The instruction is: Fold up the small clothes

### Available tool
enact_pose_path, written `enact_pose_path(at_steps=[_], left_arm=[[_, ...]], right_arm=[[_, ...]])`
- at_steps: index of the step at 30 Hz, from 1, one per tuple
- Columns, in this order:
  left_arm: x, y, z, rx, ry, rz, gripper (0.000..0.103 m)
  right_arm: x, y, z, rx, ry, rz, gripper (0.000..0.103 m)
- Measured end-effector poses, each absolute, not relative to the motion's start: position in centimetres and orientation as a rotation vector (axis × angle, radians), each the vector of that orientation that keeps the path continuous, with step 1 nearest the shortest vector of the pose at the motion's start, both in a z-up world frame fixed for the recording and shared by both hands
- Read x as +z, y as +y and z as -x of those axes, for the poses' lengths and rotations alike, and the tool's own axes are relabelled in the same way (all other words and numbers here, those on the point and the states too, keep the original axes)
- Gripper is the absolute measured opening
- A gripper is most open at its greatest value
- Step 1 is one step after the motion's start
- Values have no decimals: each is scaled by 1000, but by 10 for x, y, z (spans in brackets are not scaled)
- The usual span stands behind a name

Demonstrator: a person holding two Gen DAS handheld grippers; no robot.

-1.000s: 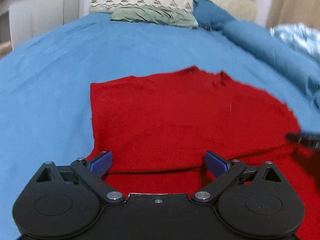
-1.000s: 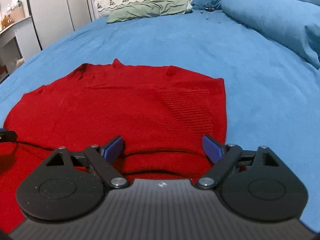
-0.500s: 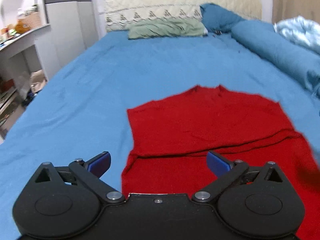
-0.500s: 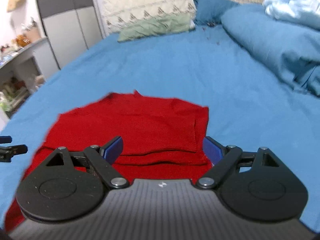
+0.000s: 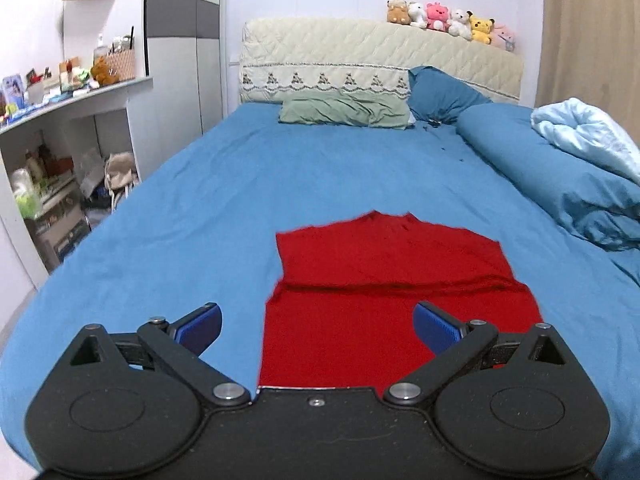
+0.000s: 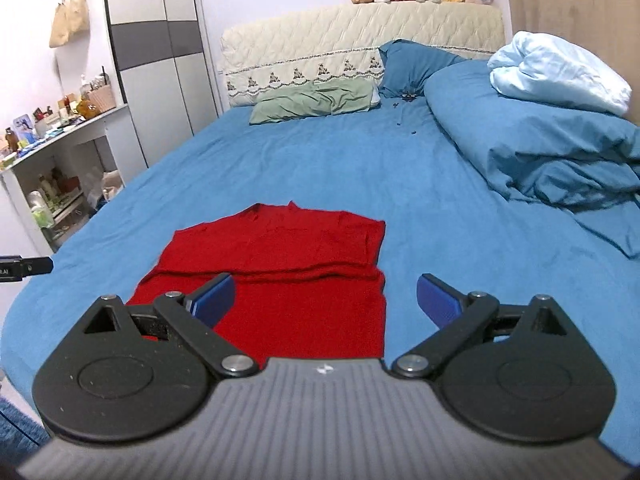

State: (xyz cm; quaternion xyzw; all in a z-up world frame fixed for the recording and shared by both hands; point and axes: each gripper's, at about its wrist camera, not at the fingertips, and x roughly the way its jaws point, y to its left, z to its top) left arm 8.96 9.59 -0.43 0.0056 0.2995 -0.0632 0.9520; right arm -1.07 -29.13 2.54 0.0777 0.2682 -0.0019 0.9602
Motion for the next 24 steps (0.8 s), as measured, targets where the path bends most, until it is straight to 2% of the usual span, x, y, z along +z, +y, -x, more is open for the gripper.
enact_pose_path(at_steps=[9, 12, 18, 20, 24], left_arm=[[-73, 103, -26, -166, 672, 5, 103], [-99, 104, -26, -147, 691, 3, 99], [-137, 119, -39, -97, 798, 76, 84], [-147, 123, -44, -69, 845, 95, 72], [-162, 125, -52, -45, 896, 106, 62]], right_arm=[[-25, -274, 80, -52, 597, -254, 103], [-55, -266, 90, -89, 631, -266, 103], [-107, -260, 94, -181, 673, -307, 103], [-118, -257, 90, -205, 718, -287, 103], [-133, -257, 80, -233, 776, -250, 100]])
